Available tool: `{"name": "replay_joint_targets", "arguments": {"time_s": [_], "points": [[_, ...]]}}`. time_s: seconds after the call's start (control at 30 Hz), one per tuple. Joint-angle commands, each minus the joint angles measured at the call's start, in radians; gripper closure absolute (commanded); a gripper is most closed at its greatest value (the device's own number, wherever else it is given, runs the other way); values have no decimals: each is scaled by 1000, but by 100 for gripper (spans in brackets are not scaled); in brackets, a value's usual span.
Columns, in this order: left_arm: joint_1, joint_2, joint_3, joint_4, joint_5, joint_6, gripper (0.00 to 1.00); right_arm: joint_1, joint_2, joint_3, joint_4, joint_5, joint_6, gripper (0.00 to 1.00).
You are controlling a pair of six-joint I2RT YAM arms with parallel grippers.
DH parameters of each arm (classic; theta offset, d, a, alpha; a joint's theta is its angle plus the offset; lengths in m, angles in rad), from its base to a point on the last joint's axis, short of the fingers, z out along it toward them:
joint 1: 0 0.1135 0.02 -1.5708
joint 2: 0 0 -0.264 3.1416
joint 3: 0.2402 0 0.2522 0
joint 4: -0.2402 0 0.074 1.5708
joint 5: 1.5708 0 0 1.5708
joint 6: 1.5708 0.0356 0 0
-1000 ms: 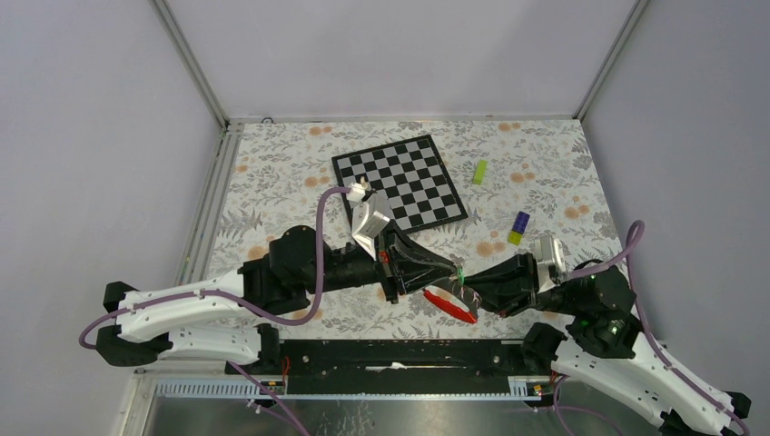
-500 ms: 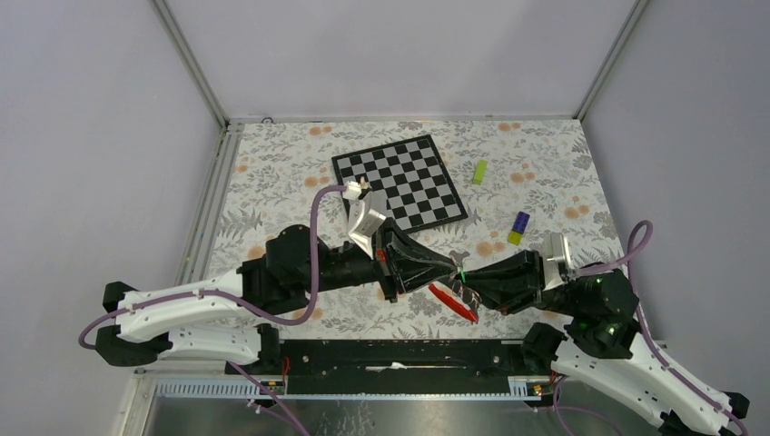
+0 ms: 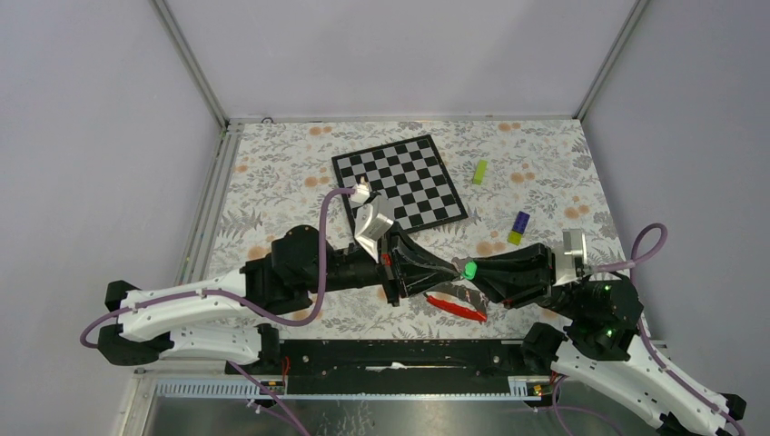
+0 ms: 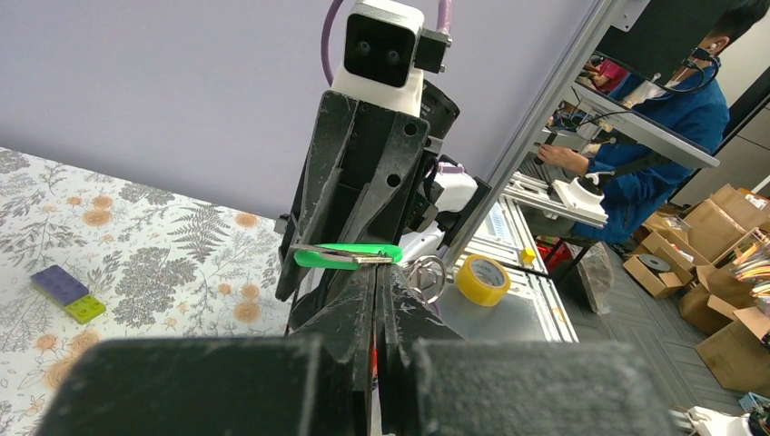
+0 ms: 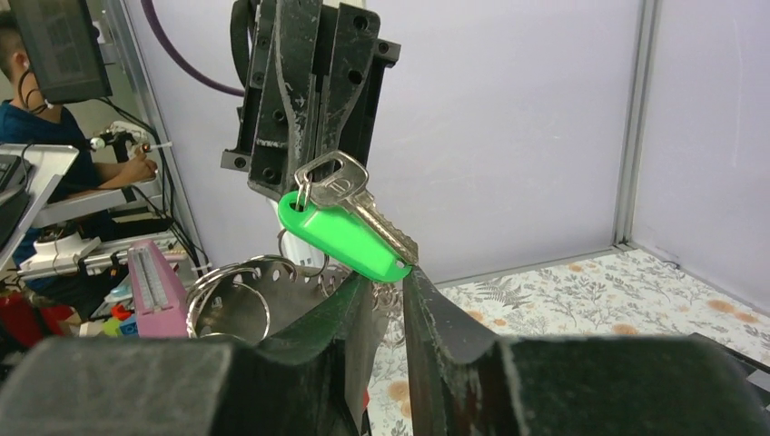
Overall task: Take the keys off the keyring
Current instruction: Remove the key from the keyring.
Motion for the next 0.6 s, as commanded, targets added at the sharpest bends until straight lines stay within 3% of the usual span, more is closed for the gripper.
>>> {"name": "replay_joint_targets", "arguments": {"time_s": [0.0,0.43,0.57], "points": [[3,4,35,26,9,11,100,0,-9,-1,108,26,34,73],[3,19,41,26,13,11,100,0,10,6,139,27,89,69],[3,20,41,26,10,11,100,0,23,6,166,34,120,73]]}}
